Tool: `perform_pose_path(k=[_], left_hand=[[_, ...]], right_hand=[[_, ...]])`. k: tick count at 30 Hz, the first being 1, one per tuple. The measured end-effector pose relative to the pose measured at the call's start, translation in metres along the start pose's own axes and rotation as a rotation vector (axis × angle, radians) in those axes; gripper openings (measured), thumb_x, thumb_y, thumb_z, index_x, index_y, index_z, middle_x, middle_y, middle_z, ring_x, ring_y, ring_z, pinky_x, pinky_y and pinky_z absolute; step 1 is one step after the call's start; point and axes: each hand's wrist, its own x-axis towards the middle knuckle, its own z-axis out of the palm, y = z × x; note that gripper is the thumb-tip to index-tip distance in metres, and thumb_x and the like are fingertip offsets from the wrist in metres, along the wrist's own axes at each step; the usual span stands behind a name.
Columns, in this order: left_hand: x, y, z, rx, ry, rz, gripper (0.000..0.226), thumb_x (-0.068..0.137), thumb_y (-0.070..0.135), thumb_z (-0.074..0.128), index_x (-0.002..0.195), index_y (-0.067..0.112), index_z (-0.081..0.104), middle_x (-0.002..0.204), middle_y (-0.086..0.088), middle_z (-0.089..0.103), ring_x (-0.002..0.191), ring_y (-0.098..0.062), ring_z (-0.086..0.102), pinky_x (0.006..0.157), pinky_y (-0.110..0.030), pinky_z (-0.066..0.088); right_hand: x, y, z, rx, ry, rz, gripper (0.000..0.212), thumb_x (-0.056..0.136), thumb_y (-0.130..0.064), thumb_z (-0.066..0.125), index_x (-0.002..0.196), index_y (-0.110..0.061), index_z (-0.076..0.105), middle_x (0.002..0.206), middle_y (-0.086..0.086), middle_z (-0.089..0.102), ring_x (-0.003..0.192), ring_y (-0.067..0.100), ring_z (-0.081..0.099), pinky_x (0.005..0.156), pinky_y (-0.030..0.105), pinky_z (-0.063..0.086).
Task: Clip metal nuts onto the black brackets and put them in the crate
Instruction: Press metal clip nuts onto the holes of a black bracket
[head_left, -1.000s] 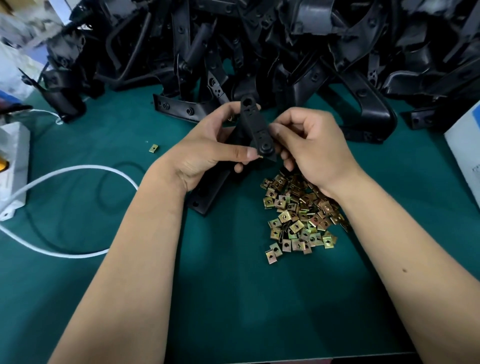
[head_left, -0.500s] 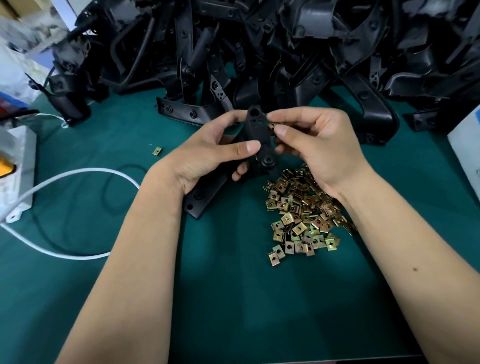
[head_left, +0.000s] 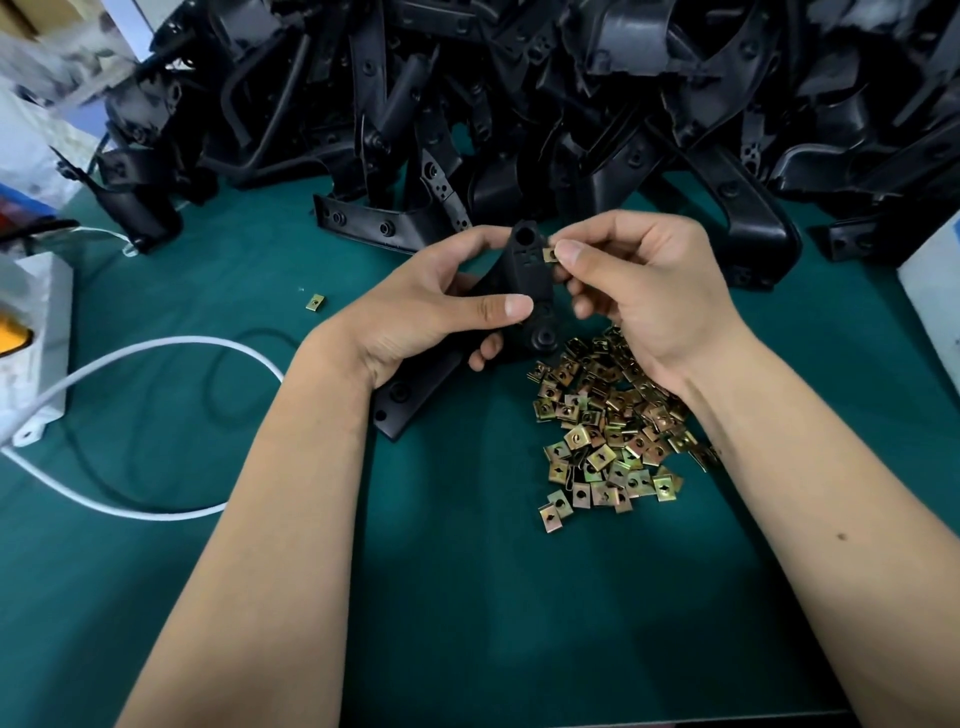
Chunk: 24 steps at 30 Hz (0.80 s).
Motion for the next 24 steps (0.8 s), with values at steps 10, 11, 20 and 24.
perform_pose_path(k=[10,11,20,24], left_hand=[[0.002,0.000,0.003,0.034,0.005,-0.058,0.069,0.079,0.020,0.078,0.145,0.019,0.056,0.091,-0.012,0.071,0.062,-0.022,0.058,0.055,-0.028,0.055],[0.002,0.000,0.004,0.043,0.003,-0.062,0.070,0.079,0.020,0.079,0.146,0.019,0.056,0.092,-0.014,0.071,0.062,-0.022,0.057,0.055,-0.028,0.056],[0.005,-0.003,0.006,0.090,0.033,-0.038,0.071,0.077,0.022,0.082,0.143,0.019,0.059,0.084,-0.011,0.068,0.058,-0.017,0.056,0.051,-0.027,0.054],[0.004,-0.006,-0.002,0.023,0.066,0.021,0.065,0.082,0.019,0.079,0.144,0.022,0.057,0.094,-0.009,0.071,0.059,-0.018,0.054,0.050,-0.026,0.051]], right_hand=[[0.001,-0.005,-0.008,-0.012,-0.081,0.040,0.027,0.094,0.009,0.064,0.113,-0.005,0.054,0.075,0.009,0.065,0.063,0.015,0.056,0.050,0.022,0.042],[0.002,-0.005,-0.010,-0.010,-0.096,0.055,0.029,0.094,0.010,0.063,0.115,-0.006,0.052,0.075,0.008,0.064,0.064,0.014,0.056,0.050,0.021,0.040],[0.000,0.000,-0.001,-0.014,-0.096,0.065,0.027,0.094,0.008,0.065,0.112,-0.006,0.052,0.071,0.005,0.058,0.059,0.013,0.052,0.048,0.021,0.036],[0.000,-0.002,-0.003,-0.059,-0.083,0.045,0.028,0.098,-0.009,0.069,0.122,-0.003,0.056,0.077,0.008,0.070,0.067,0.018,0.061,0.054,0.025,0.046]])
